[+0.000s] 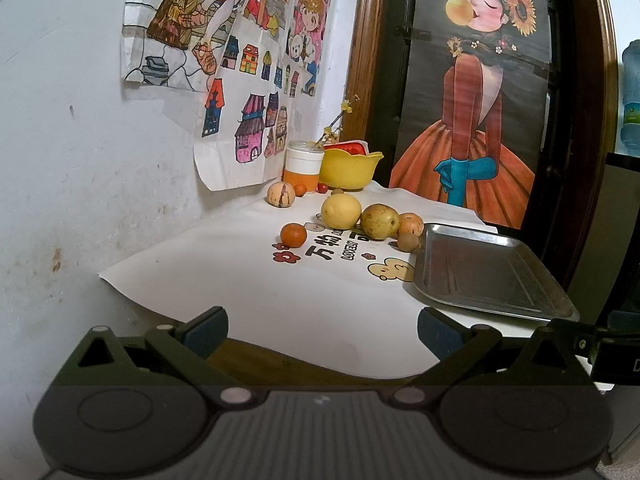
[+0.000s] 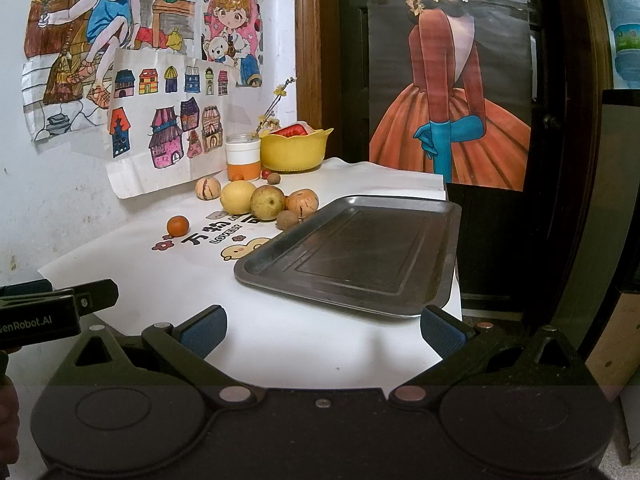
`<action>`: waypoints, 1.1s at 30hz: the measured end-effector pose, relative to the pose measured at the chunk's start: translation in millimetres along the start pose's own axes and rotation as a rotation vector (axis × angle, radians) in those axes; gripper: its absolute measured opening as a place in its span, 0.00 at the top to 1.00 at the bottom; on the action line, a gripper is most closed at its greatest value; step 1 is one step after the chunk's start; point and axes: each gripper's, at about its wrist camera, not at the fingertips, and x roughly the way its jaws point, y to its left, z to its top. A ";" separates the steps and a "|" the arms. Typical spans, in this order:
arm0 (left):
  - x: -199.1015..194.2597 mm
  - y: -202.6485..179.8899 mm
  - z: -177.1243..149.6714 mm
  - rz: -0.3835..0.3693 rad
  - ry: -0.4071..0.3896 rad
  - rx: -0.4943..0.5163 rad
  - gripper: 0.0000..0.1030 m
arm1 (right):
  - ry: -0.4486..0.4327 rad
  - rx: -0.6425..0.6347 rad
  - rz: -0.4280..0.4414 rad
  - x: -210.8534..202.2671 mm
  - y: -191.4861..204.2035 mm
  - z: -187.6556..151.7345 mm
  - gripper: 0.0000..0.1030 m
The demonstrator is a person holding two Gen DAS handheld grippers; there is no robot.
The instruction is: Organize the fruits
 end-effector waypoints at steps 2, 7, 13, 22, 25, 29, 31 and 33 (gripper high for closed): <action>0.4 0.5 -0.1 -0.001 -0.001 0.001 0.00 | 0.000 0.000 0.000 -0.1 0.1 -0.1 0.00; 0.0 -0.7 -0.7 0.000 0.001 0.000 0.00 | 0.000 0.000 0.000 0.1 0.1 -0.4 0.00; 0.4 -1.5 -2.7 0.001 0.002 0.000 0.00 | 0.000 -0.001 0.000 0.2 0.2 -0.7 0.00; 0.5 -2.3 -4.1 0.001 0.003 -0.001 0.00 | 0.001 -0.001 0.001 0.4 0.1 -1.2 0.00; 1.0 -2.5 -5.0 0.001 0.003 -0.001 0.00 | 0.001 -0.001 0.000 1.0 0.1 -1.3 0.00; 0.6 -2.4 -4.2 0.001 0.004 -0.002 0.00 | 0.001 -0.001 0.001 1.8 0.1 -1.4 0.00; 0.6 -2.3 -4.1 0.002 0.003 -0.001 0.00 | 0.002 -0.002 0.002 1.9 0.1 -1.5 0.00; 0.7 -2.8 -5.1 0.002 0.005 -0.003 0.00 | 0.002 -0.003 0.003 -0.1 -1.4 -1.7 0.00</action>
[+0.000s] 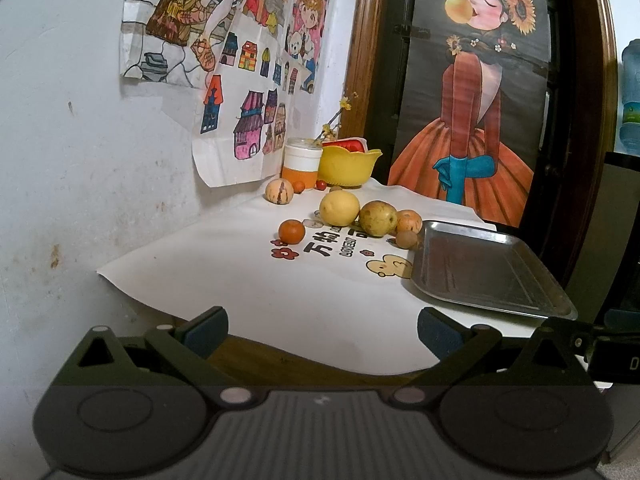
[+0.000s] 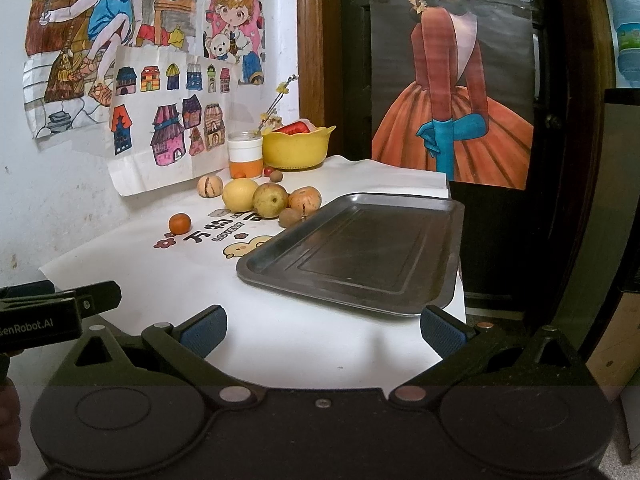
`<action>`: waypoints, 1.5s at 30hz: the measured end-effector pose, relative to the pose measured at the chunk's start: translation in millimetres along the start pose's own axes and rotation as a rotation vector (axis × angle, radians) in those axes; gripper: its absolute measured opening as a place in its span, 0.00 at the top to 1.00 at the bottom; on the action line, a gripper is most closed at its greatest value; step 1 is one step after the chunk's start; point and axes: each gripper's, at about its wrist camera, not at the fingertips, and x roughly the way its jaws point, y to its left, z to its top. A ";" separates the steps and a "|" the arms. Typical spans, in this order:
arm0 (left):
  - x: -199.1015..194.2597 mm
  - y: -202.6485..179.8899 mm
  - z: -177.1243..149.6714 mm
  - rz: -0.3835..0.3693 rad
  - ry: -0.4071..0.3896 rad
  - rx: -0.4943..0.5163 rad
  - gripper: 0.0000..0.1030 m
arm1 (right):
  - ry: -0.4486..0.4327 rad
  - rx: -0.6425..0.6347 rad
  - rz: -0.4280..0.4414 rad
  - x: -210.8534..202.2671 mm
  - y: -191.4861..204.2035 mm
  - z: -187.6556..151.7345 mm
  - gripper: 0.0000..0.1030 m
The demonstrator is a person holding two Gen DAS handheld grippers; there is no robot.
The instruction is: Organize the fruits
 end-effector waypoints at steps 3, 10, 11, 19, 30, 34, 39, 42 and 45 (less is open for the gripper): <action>0.9 -2.1 -3.7 0.001 0.002 -0.001 0.00 | 0.001 0.000 0.000 0.0 1.5 -2.9 0.00; 2.7 -1.4 -3.6 0.002 0.021 -0.016 0.00 | 0.012 0.000 0.006 7.3 2.1 0.9 0.00; 3.3 0.3 -1.6 0.004 0.024 -0.019 0.00 | 0.013 -0.001 0.007 7.6 1.6 1.4 0.00; 8.5 3.0 1.4 0.013 0.044 -0.031 0.00 | 0.028 -0.010 0.011 12.8 1.5 2.1 0.00; 22.5 9.6 13.0 0.031 0.095 -0.060 0.00 | 0.039 -0.043 0.036 23.8 5.7 8.8 0.00; 28.2 9.4 18.4 0.041 0.097 -0.047 0.00 | 0.030 -0.063 0.051 28.3 7.9 12.7 0.00; 38.1 10.1 29.5 0.052 0.105 -0.025 0.00 | -0.012 -0.134 0.081 37.9 13.4 24.5 0.00; 47.7 12.0 39.1 0.062 0.104 -0.014 0.00 | -0.033 -0.179 0.106 47.2 15.3 35.5 0.00; 57.6 12.7 48.4 0.068 0.099 0.001 0.00 | -0.039 -0.219 0.135 58.4 15.8 47.5 0.00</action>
